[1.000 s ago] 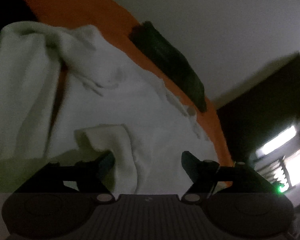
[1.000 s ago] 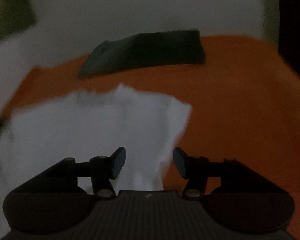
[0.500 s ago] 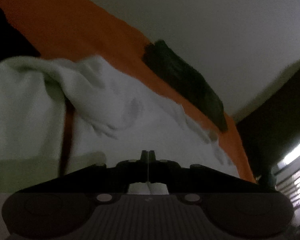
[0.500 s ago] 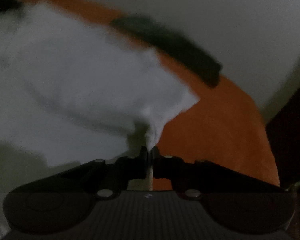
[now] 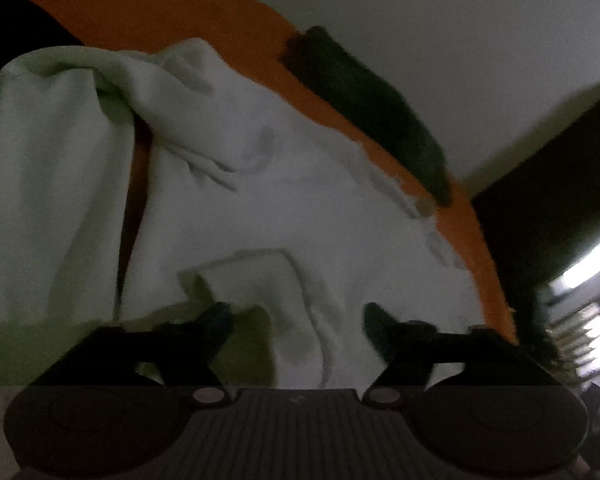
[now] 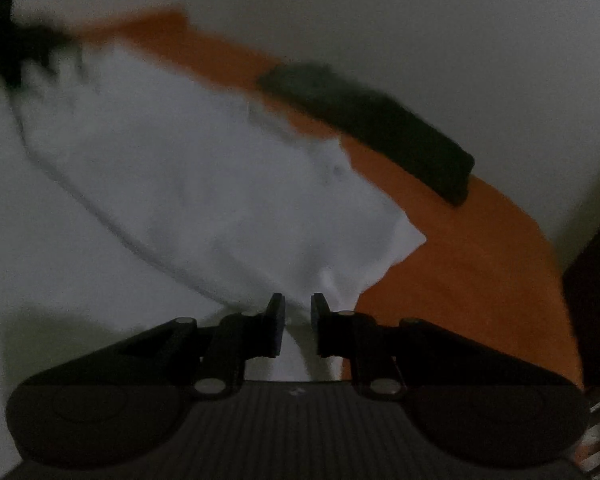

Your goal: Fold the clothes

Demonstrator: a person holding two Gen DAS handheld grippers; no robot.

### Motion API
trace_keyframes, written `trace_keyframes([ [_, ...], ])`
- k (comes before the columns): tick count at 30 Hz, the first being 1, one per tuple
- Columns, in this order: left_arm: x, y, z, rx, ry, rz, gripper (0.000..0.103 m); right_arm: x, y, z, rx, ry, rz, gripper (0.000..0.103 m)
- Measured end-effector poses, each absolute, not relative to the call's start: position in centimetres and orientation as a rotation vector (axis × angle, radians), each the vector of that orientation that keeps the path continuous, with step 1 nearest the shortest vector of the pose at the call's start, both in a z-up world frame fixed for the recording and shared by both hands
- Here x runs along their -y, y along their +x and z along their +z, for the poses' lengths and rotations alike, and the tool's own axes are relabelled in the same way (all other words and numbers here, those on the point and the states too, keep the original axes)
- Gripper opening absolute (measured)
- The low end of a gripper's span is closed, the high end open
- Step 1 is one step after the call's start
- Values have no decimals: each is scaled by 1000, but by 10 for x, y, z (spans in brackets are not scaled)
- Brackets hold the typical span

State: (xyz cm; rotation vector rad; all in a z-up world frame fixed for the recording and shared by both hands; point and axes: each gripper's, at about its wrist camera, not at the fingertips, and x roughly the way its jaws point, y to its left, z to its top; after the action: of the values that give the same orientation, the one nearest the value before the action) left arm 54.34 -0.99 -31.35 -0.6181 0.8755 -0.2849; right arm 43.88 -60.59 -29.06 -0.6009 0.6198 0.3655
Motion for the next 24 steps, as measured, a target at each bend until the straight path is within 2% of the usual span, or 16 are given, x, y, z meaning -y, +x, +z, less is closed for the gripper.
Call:
trace_keyframes([
  [2, 12, 550, -314, -856, -648, -279, 94, 602, 445, -292, -625, -598, 367, 15],
  [4, 17, 560, -313, -853, -650, -299, 83, 601, 449, -288, -625, -539, 380, 18],
  [5, 21, 564, -312, -856, -636, -312, 52, 599, 450, -285, -627, -493, 395, 19],
  [6, 23, 568, -314, -870, -632, -306, 7, 597, 450, -281, -628, -447, 410, 21],
  [7, 24, 572, -315, -883, -628, -300, 0, 594, 451, -278, -630, -410, 424, 22],
  [12, 10, 560, -291, -684, -595, -160, 0, 570, 454, -277, -638, -285, 458, 22],
  [14, -1, 565, -296, -728, -611, -138, 1, 565, 456, -280, -656, -244, 479, 23],
  [16, -8, 565, -305, -818, -677, -161, 16, 560, 461, -286, -688, -222, 499, 23],
  [17, -10, 563, -308, -864, -713, -180, 44, 558, 460, -287, -697, -212, 511, 24],
  [19, -4, 547, -302, -849, -687, -168, 73, 555, 458, -289, -707, -211, 533, 26],
  [24, 3, 537, -309, -945, -767, -138, 68, 554, 459, -293, -720, -193, 539, 27],
])
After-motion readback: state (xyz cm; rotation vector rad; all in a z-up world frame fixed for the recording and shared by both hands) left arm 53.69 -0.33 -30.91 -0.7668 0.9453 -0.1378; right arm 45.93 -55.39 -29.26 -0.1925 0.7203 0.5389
